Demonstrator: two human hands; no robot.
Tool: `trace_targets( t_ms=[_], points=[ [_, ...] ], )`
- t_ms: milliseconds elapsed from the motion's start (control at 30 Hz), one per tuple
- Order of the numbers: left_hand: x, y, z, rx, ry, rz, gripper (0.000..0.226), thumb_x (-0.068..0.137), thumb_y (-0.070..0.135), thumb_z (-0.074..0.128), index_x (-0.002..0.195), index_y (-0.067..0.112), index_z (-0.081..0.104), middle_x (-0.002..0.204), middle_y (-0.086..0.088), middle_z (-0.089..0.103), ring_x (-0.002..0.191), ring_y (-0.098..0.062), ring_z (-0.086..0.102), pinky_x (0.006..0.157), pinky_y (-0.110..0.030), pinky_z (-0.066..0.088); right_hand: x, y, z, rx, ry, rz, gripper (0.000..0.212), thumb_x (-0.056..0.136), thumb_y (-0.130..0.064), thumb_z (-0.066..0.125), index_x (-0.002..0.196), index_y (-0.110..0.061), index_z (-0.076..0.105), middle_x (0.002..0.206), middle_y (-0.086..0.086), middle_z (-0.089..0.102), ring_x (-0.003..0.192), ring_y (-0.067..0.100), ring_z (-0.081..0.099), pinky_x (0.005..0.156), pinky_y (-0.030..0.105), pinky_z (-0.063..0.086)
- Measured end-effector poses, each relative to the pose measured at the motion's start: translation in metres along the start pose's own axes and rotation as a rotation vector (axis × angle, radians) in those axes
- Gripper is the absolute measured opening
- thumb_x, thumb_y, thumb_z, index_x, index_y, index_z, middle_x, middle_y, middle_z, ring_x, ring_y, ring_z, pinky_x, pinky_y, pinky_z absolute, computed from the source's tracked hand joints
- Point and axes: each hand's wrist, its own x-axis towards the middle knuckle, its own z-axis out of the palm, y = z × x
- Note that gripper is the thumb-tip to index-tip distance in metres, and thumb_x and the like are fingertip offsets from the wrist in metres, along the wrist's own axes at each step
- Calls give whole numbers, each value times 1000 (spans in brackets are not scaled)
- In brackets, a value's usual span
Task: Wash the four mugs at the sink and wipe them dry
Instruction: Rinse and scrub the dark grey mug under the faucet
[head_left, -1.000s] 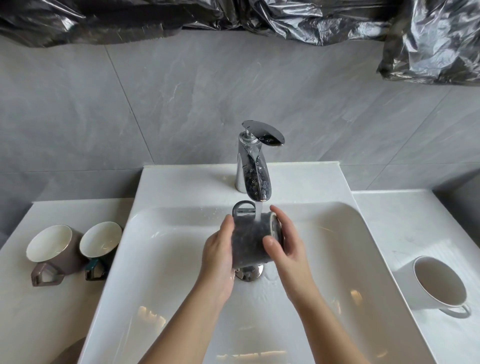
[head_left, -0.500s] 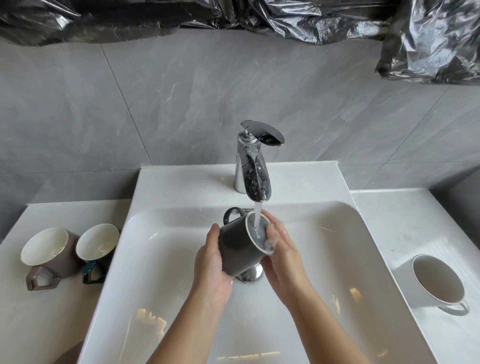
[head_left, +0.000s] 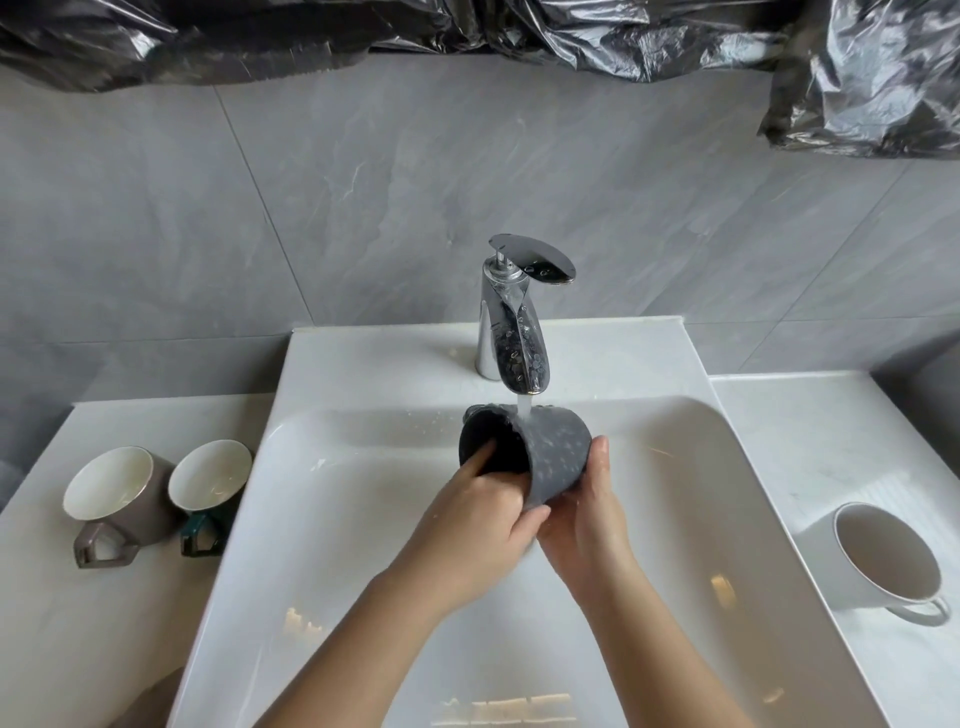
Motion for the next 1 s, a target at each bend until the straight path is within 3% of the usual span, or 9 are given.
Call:
trace_targets(
  t_ms=[133, 200, 300, 467, 567, 667, 800, 867, 1000],
  points=[
    [3, -6, -2, 111, -134, -58, 33, 96, 40, 49, 113, 13, 58, 98, -8, 68, 92, -29, 63, 79, -39, 49, 3, -1, -7, -158, 16, 55, 56, 102, -49, 34, 120, -5, 64, 110, 17, 73, 97, 27, 72, 72, 37, 57],
    [4, -5, -7, -45, -82, -86, 28, 94, 37, 54, 112, 14, 57, 95, -6, 70, 87, -25, 64, 77, -39, 50, 3, -4, -9, -291, -35, 13, 49, 100, -46, 40, 123, -11, 65, 107, 14, 75, 97, 26, 72, 72, 40, 57],
    [6, -2, -13, -387, -33, -166, 25, 90, 31, 58, 108, 15, 61, 96, 1, 72, 89, -13, 67, 81, -34, 52, -1, -11, -6, -180, -142, 23, 47, 86, -50, 51, 129, -32, 57, 120, 5, 71, 104, 24, 70, 73, 42, 56],
    [15, 11, -9, -784, -103, -330, 31, 85, 25, 55, 115, 21, 63, 109, 4, 71, 106, -8, 65, 96, -31, 50, 4, -11, -9, -160, -142, -101, 33, 96, -39, 51, 128, -30, 55, 126, 10, 66, 102, 27, 70, 68, 41, 58],
    [16, 14, -7, -429, -129, -224, 21, 89, 33, 54, 101, 17, 60, 97, -1, 70, 94, -19, 66, 85, -37, 52, 6, -13, -13, -133, -103, -42, 29, 93, -40, 50, 117, -36, 66, 115, 3, 72, 94, 21, 72, 68, 37, 56],
    [15, 18, -7, 172, -245, -21, 29, 98, 40, 46, 82, 16, 44, 85, -11, 65, 83, -32, 60, 71, -38, 45, 9, -11, -15, -110, -65, -24, 44, 97, -43, 44, 125, -13, 62, 117, 16, 69, 98, 26, 68, 79, 38, 54],
    [19, 6, -9, 424, -155, 218, 46, 94, 49, 37, 88, 15, 66, 85, -3, 69, 93, -24, 58, 86, -31, 42, 15, -12, -16, -137, 1, -91, 31, 97, -36, 49, 114, -16, 63, 113, 16, 67, 96, 27, 66, 78, 39, 52],
    [19, 6, -9, 282, -233, 112, 35, 95, 41, 45, 97, 10, 63, 93, -6, 67, 99, -24, 56, 85, -32, 44, 16, -11, -16, -184, 27, -124, 21, 96, -34, 52, 106, -24, 67, 110, 11, 67, 93, 25, 65, 69, 35, 52],
    [25, 12, -13, -388, -497, -262, 18, 93, 24, 54, 103, 10, 60, 91, -3, 64, 88, -24, 61, 82, -36, 48, 14, -9, -16, -194, 38, -230, 20, 103, -25, 45, 104, -24, 65, 95, 1, 69, 84, 18, 65, 69, 33, 53]
  ],
)
